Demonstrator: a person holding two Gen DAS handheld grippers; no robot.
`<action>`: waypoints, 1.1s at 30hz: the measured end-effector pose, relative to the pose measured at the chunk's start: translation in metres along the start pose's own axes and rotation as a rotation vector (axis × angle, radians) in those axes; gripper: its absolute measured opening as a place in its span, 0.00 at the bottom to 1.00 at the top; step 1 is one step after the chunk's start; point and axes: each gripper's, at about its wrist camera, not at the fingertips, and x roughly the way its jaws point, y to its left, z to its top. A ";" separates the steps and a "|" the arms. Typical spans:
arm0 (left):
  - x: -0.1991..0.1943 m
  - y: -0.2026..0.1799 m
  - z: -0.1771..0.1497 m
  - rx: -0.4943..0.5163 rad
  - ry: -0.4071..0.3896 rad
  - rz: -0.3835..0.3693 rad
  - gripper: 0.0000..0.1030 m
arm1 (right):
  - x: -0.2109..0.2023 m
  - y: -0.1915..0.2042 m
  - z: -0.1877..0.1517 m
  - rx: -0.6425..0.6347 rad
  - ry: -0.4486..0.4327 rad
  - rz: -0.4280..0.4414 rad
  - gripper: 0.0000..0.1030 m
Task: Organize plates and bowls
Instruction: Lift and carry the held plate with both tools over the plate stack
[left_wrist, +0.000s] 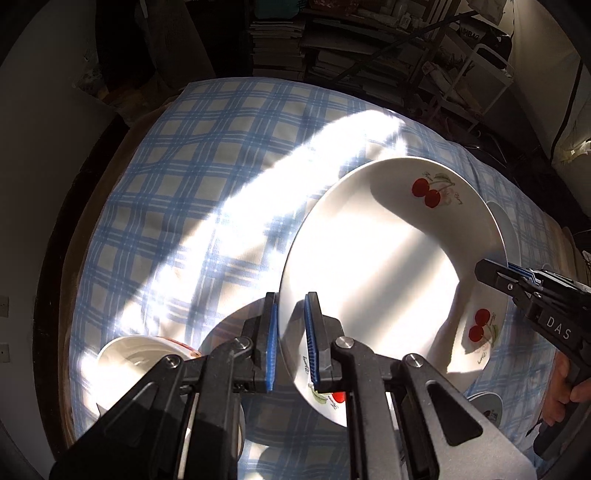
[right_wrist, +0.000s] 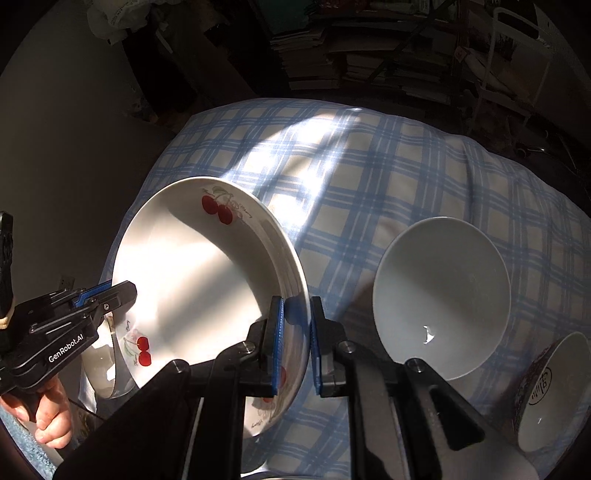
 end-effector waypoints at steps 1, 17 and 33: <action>-0.003 -0.004 -0.006 0.003 -0.002 -0.003 0.13 | -0.006 -0.003 -0.006 0.002 -0.003 -0.002 0.14; -0.037 -0.067 -0.106 0.121 -0.006 -0.035 0.13 | -0.077 -0.031 -0.118 0.060 -0.044 -0.065 0.14; -0.041 -0.097 -0.186 0.192 0.012 -0.056 0.13 | -0.091 -0.054 -0.201 0.103 -0.029 -0.091 0.14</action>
